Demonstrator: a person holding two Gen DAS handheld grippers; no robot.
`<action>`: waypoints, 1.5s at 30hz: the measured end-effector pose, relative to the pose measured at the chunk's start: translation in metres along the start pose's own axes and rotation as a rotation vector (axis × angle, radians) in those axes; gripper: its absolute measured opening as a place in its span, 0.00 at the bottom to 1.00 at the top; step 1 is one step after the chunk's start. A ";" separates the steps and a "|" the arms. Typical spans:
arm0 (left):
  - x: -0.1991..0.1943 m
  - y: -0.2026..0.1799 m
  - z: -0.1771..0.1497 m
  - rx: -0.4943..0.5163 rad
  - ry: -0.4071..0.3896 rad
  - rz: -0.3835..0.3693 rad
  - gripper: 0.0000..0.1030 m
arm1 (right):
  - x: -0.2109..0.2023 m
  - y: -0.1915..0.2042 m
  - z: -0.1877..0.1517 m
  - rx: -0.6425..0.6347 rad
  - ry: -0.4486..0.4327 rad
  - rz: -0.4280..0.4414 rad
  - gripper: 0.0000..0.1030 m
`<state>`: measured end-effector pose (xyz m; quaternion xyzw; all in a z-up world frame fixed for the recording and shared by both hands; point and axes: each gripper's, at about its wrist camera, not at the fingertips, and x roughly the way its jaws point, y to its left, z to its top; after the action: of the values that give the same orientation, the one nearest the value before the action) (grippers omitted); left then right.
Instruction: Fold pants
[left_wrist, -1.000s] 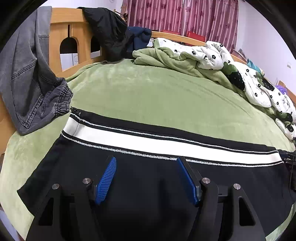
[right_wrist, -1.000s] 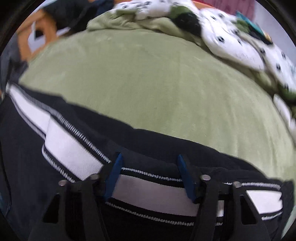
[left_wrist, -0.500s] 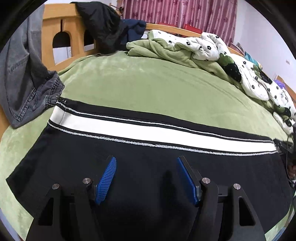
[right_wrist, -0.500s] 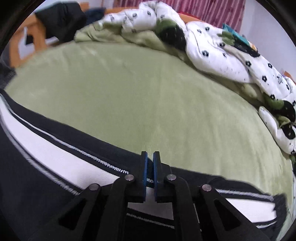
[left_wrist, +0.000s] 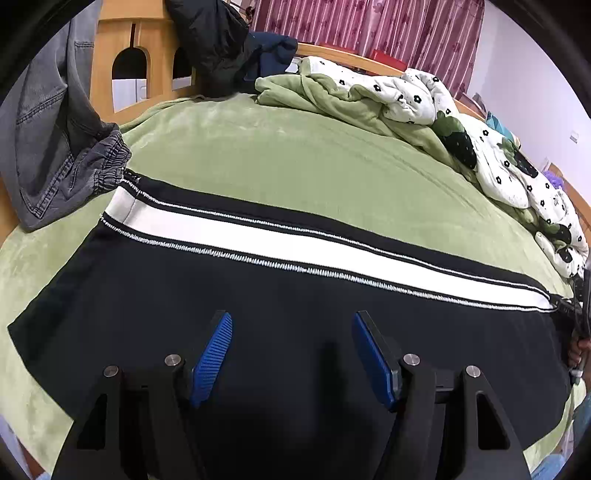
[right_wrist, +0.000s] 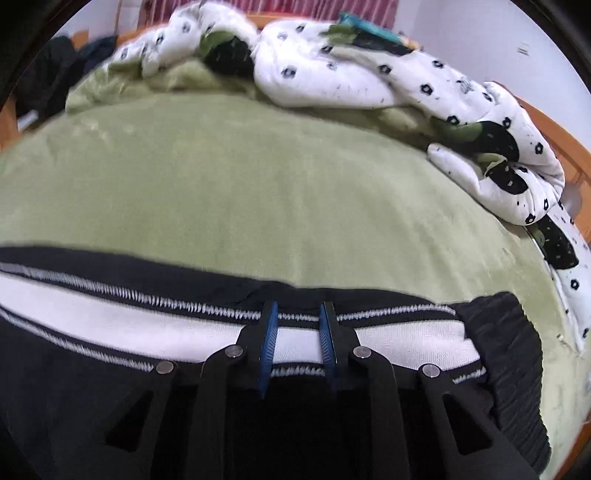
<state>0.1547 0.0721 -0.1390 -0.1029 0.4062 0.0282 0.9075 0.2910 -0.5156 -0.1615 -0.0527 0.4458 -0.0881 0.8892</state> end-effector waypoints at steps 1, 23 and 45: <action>-0.005 0.001 -0.001 0.006 -0.003 -0.003 0.63 | -0.005 0.002 0.001 0.011 0.000 -0.022 0.20; -0.005 -0.006 -0.111 -0.350 0.163 -0.573 0.57 | -0.145 -0.014 -0.157 0.455 0.020 0.173 0.56; 0.006 0.215 0.028 -0.306 -0.020 -0.106 0.41 | -0.166 0.178 -0.085 0.234 -0.029 0.322 0.56</action>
<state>0.1505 0.2881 -0.1609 -0.2610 0.3822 0.0430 0.8854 0.1452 -0.3092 -0.1129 0.1218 0.4225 0.0049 0.8982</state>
